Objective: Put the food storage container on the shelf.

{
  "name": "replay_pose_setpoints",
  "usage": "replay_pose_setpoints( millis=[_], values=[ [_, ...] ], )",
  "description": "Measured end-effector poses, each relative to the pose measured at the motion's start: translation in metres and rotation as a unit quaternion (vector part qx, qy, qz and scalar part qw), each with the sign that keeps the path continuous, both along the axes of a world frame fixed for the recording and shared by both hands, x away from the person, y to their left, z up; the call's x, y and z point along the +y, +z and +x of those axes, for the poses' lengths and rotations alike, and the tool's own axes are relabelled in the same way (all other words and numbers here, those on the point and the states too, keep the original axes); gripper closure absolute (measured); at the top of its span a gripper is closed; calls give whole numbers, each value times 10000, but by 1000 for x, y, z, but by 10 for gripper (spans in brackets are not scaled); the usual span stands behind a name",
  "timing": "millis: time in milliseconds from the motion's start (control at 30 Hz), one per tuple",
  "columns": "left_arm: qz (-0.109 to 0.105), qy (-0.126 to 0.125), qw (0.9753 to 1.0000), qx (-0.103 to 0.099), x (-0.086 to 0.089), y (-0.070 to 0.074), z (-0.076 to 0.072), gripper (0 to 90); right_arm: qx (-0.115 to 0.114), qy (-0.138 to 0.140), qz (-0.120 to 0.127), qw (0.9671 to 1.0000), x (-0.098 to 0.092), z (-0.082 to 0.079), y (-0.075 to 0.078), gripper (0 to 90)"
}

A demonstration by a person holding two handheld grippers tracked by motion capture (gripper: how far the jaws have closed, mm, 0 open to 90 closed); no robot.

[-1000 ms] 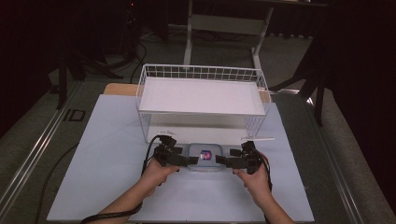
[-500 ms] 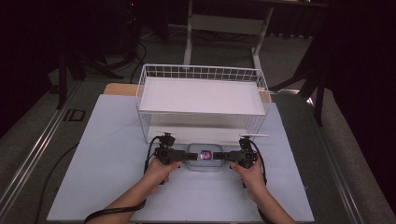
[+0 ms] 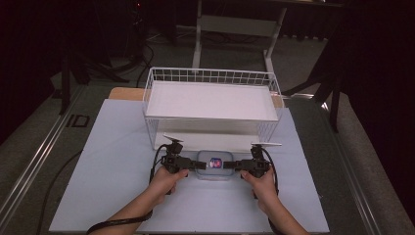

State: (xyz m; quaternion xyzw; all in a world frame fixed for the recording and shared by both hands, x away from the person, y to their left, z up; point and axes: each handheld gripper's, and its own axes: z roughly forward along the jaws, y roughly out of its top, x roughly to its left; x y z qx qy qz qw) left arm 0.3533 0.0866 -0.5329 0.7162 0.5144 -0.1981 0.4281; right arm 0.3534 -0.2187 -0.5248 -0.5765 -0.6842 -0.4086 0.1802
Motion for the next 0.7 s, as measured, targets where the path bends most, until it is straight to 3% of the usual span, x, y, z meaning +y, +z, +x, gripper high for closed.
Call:
replay_pose_setpoints(
  millis=[133, 267, 500, 600, 700],
  values=[
    [20, 26, 10000, 36, 1, 3, -1, 452, -102, 23, -75, 9999, 1, -4, 3, 418],
    [224, 9, 9996, -143, -2, 10, -8, 473, -269, 22, -180, 9995, 2, -10, 6, 431],
    [403, 107, 9984, -379, -6, 16, -20, 496, -628, -2, -308, 9975, 5, -24, 10, 435],
    [517, 106, 9972, -526, -7, 19, -25, 498, -694, 9, -349, 9970, 5, -27, 12, 435],
    [536, 146, 9970, -547, -6, 19, -28, 499, -703, 24, -341, 9969, 6, -28, 12, 435]
  ],
)
